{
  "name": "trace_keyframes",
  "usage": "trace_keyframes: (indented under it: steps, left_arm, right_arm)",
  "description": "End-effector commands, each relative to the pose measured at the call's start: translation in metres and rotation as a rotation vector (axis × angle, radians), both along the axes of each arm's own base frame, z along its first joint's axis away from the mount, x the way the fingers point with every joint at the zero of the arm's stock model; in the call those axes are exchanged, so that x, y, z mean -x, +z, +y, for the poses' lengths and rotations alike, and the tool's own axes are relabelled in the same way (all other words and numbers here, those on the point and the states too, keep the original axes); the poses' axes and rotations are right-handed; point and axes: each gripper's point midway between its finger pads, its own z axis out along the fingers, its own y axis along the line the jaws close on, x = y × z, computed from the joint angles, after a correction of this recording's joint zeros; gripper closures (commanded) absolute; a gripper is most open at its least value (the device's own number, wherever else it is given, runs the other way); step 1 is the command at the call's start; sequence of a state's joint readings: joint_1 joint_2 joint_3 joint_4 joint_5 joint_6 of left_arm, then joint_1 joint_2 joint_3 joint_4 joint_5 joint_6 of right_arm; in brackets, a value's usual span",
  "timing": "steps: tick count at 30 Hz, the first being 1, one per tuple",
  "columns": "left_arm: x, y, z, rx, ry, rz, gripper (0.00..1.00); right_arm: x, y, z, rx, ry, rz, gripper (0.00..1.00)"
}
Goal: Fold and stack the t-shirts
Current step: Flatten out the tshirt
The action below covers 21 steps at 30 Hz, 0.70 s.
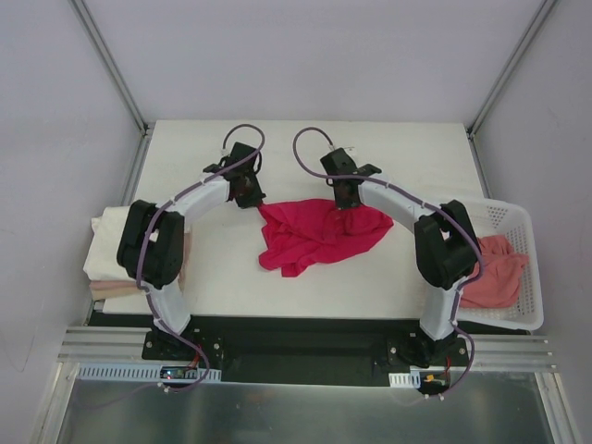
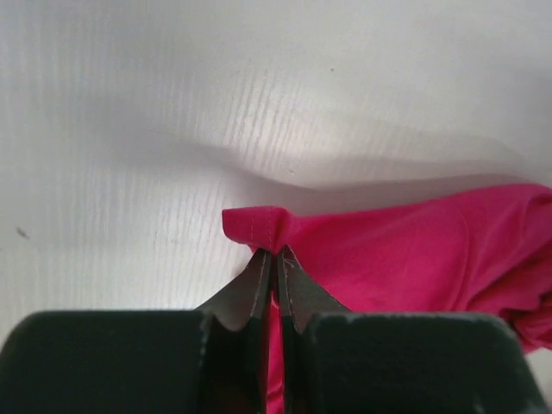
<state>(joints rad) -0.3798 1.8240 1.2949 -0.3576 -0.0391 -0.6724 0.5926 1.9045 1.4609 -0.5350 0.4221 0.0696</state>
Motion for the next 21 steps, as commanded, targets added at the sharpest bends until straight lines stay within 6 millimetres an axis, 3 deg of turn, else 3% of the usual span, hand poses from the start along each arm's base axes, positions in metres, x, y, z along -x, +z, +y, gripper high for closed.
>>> trace_keyframes:
  steps: [1, 2, 3, 4, 5, 6, 7, 8, 9, 11, 12, 14, 16, 17, 19, 21]
  left_arm:
    - [0.011, 0.063, 0.011, 0.004, -0.015, -0.153, 1.0]
    - [0.017, 0.067, 0.013, 0.007, -0.019, -0.162, 1.0]
    - [0.02, 0.075, 0.014, 0.015, -0.02, -0.181, 1.0]
    - [0.026, 0.099, 0.017, 0.033, -0.02, -0.241, 1.0]
    - [0.032, 0.106, 0.02, 0.036, -0.02, -0.261, 1.0]
    - [0.037, 0.117, 0.023, 0.042, -0.015, -0.293, 1.0]
    - [0.046, 0.148, 0.028, 0.07, -0.011, -0.375, 1.0]
    - [0.053, 0.159, 0.032, 0.08, -0.007, -0.41, 1.0]
    - [0.066, 0.192, 0.038, 0.113, -0.002, -0.501, 1.0]
    - [0.082, 0.225, 0.044, 0.146, -0.003, -0.599, 1.0]
    - [0.1, 0.256, 0.051, 0.183, -0.003, -0.692, 1.0]
    - [0.121, 0.294, 0.058, 0.222, -0.016, -0.804, 1.0]
    - [0.156, 0.344, 0.069, 0.28, -0.033, -0.955, 1.0]
    - [0.168, 0.36, 0.072, 0.301, -0.04, -1.004, 1.0]
    - [0.204, 0.401, 0.081, 0.361, -0.065, -1.126, 1.0]
    - [0.231, 0.427, 0.087, 0.404, -0.08, -1.211, 1.0]
  right_arm:
    - [0.004, 0.057, -0.022, 0.012, -0.046, -0.141, 0.99]
    - [0.007, 0.065, -0.024, 0.007, -0.034, -0.152, 1.0]
    - [0.012, 0.088, -0.028, -0.023, -0.029, -0.2, 0.99]
    - [0.018, 0.094, -0.032, -0.03, -0.022, -0.213, 1.0]
    - [0.024, 0.105, -0.034, -0.049, -0.011, -0.233, 1.0]
    - [0.033, 0.136, -0.039, -0.089, 0.001, -0.3, 0.99]
    - [0.04, 0.148, -0.041, -0.12, 0.009, -0.324, 0.99]
    - [0.047, 0.163, -0.045, -0.142, 0.024, -0.356, 0.99]
    - [0.061, 0.196, -0.052, -0.187, 0.045, -0.433, 0.99]
    - [0.079, 0.229, -0.055, -0.264, 0.085, -0.506, 0.99]
    - [0.095, 0.259, -0.064, -0.313, 0.1, -0.584, 1.0]
    - [0.124, 0.306, -0.071, -0.412, 0.157, -0.693, 0.99]
    - [0.146, 0.331, -0.069, -0.475, 0.234, -0.734, 0.99]
    - [0.164, 0.36, -0.078, -0.522, 0.253, -0.805, 0.99]
    - [0.184, 0.383, -0.079, -0.589, 0.297, -0.85, 0.99]
    - [0.21, 0.415, -0.086, -0.659, 0.346, -0.93, 0.99]
